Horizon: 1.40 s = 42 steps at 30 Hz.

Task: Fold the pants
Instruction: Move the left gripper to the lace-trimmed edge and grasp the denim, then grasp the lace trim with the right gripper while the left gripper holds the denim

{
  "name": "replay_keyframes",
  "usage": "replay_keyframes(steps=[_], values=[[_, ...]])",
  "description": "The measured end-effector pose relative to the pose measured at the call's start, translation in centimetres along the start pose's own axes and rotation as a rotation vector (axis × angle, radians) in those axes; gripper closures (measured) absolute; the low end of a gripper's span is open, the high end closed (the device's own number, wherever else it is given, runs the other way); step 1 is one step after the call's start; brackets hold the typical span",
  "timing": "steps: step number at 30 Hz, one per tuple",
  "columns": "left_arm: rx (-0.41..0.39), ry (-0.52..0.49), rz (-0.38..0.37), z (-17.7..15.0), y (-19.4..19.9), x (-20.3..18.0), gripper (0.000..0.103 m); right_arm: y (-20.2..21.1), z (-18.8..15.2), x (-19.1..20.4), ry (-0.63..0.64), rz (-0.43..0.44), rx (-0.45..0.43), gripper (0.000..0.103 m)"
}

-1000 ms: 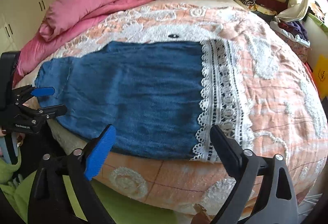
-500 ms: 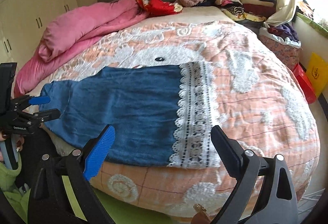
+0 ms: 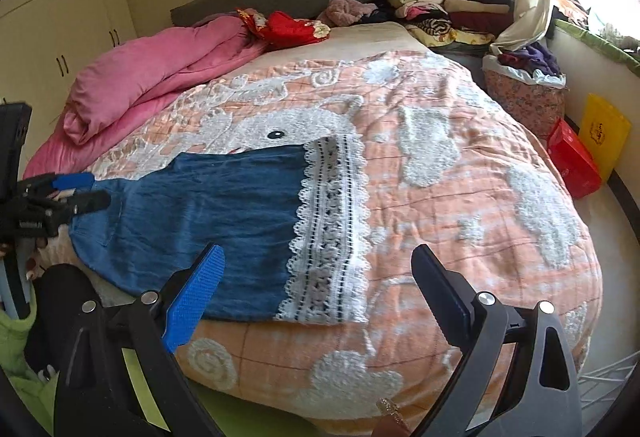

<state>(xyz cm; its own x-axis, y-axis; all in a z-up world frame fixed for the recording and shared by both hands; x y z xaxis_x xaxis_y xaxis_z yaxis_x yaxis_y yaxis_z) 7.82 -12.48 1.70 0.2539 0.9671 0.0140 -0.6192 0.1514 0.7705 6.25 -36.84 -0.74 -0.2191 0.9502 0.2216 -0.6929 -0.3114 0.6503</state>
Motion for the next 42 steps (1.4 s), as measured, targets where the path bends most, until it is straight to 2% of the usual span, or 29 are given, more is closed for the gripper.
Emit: replay_keyframes(steps=[7,17,29,33,36,41,42], values=[[-0.023,-0.032,-0.028,2.9,-1.3,-1.0,0.01,0.1,-0.3,-1.2,-0.018,-0.027,0.0,0.009],[-0.002,-0.113,-0.071,5.5,-5.2,-4.2,0.01,-0.8,-0.5,-2.0,-0.055,-0.025,0.009,0.009],[0.044,-0.199,-0.094,8.9,-12.0,-6.6,0.01,-4.0,-1.8,-1.4,-0.072,0.033,0.091,0.009],[0.05,-0.232,-0.126,9.9,-13.6,-7.4,0.01,-5.2,-2.3,-1.0,-0.091,0.068,0.118,0.009],[0.07,-0.225,-0.135,10.5,-15.2,-7.8,0.01,-6.5,-2.9,-0.4,-0.092,0.088,0.149,0.009],[0.107,-0.189,-0.216,10.5,-18.1,-8.2,0.017,-8.3,-3.1,-0.4,-0.136,0.092,0.178,0.008],[0.115,-0.186,-0.233,10.5,-18.6,-8.3,0.023,-8.3,-3.1,-0.4,-0.142,0.1,0.174,0.008]])
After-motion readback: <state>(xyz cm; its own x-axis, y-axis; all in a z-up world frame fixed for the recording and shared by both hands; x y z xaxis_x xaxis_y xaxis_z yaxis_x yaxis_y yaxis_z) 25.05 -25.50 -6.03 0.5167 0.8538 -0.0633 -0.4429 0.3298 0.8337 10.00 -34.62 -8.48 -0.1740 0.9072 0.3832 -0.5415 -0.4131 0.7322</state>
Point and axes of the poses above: each gripper's, at about its wrist camera, not at the fingertips, and y roughly against the way its jaws point, x to its left, z to its top, the point moved 3 cm from there along -y, roughly the way its jaws point, and after that the axes turned 3 degrees about -y, right-handed, at the moved point
